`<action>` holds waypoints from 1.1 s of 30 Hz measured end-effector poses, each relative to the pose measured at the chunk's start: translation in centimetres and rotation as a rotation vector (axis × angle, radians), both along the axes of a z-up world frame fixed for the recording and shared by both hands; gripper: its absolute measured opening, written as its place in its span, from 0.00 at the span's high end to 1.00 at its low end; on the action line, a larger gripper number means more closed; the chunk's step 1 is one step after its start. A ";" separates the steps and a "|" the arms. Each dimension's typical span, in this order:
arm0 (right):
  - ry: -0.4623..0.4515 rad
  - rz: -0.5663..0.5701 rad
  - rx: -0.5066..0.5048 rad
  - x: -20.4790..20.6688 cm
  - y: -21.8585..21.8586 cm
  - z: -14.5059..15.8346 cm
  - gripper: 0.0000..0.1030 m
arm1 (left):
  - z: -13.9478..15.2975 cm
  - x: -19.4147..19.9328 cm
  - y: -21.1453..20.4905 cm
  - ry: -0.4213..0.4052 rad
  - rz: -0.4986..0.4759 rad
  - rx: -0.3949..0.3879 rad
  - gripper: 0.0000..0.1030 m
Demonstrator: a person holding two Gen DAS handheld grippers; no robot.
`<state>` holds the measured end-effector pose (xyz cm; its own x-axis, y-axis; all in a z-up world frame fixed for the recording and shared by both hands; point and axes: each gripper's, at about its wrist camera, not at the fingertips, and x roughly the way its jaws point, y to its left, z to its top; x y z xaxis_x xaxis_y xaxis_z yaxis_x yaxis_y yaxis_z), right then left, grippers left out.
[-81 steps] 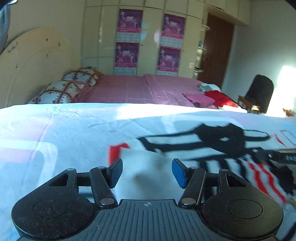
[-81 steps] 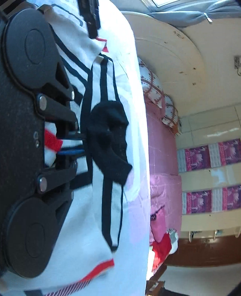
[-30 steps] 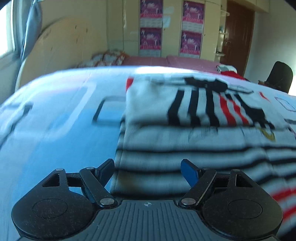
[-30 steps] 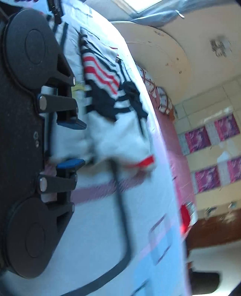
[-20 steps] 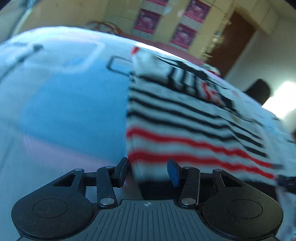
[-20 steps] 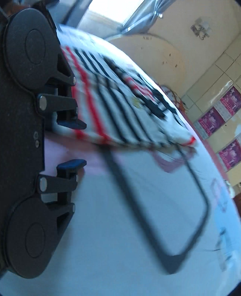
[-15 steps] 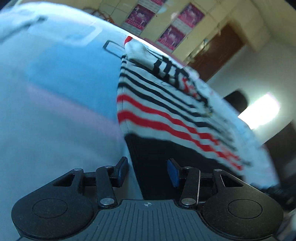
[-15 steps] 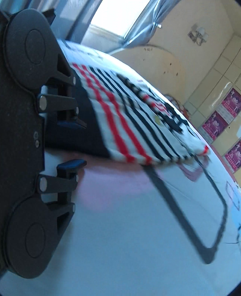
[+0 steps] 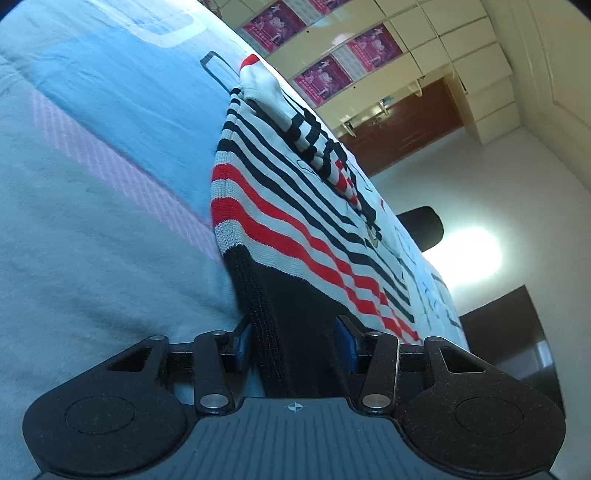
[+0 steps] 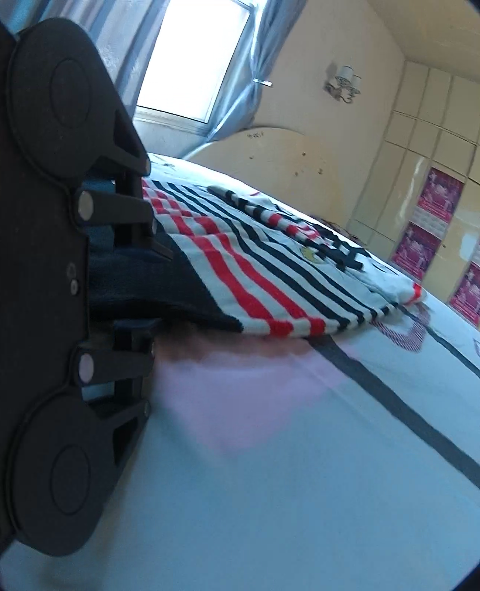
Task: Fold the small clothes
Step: 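Carry the hem over the sweater body with both grippers toward the collar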
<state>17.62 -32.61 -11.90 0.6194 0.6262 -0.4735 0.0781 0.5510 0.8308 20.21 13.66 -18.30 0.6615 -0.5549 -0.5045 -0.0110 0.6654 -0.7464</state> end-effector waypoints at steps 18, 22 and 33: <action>-0.023 0.045 -0.195 -0.8 -0.2 1.4 0.94 | -0.4 -2.6 0.0 -0.060 0.118 0.090 0.95; -0.031 0.021 -0.158 -1.1 -0.6 1.4 0.94 | 0.1 -2.5 -0.1 -0.066 0.137 0.087 0.95; -0.218 -0.021 -0.227 1.4 0.7 7.5 0.94 | 5.1 -0.1 -1.1 -0.248 0.196 0.018 0.95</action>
